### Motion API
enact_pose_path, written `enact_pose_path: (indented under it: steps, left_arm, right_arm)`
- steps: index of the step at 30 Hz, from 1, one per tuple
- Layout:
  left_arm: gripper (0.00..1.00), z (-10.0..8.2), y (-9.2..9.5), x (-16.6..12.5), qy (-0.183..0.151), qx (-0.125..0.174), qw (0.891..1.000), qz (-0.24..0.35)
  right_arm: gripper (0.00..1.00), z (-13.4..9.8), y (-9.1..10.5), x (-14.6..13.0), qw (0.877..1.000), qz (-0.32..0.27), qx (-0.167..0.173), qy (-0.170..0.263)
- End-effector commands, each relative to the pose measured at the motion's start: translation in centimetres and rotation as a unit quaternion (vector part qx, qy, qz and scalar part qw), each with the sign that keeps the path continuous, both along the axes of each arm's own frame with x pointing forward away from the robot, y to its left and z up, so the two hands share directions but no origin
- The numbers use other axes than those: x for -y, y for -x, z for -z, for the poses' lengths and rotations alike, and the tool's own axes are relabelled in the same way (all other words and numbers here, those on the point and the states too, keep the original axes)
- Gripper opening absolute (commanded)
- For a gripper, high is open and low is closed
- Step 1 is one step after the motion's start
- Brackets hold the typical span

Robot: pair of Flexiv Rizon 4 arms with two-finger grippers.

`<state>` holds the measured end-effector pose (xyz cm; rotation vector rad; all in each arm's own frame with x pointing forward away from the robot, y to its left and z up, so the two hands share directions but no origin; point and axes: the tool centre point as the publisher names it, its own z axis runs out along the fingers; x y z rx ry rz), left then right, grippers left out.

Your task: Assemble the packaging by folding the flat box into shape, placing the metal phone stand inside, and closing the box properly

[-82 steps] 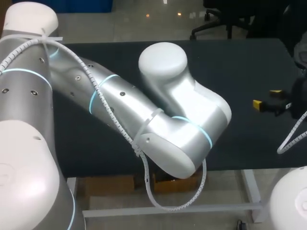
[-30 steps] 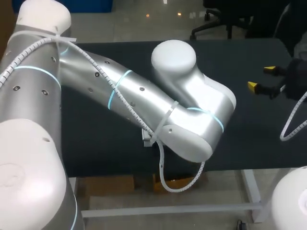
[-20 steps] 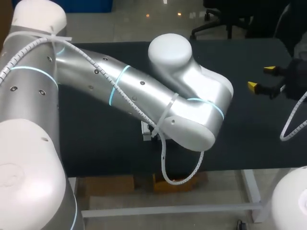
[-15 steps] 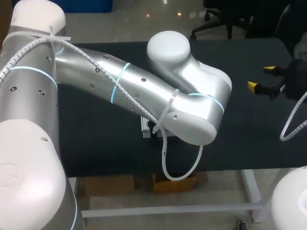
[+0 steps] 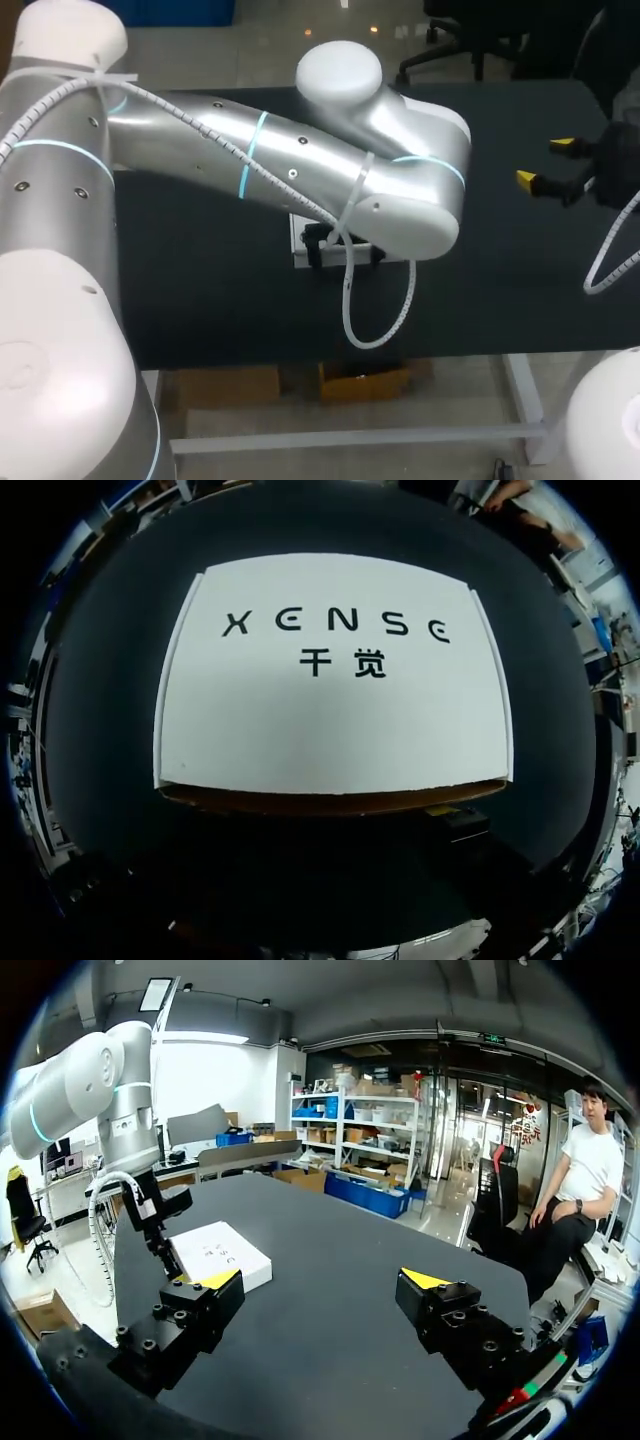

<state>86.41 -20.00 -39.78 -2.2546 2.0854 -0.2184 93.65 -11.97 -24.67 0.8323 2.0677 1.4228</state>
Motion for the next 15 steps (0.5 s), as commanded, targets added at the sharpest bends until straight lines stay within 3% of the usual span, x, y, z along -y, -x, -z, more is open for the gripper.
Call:
enact_pose_path:
  steps: [1,15]
  left_arm:
    - [1.0,-0.1,-1.4,-0.3,0.001,-0.008,1.0,0.0]
    - [1.0,-0.1,-5.5,-1.2,0.002,-0.007,1.0,0.001]
  right_arm:
    - [1.0,0.0,0.1,0.1,1.0,0.0,0.0,-0.001]
    - [1.0,0.0,0.1,0.1,1.0,0.0,0.0,-0.001]
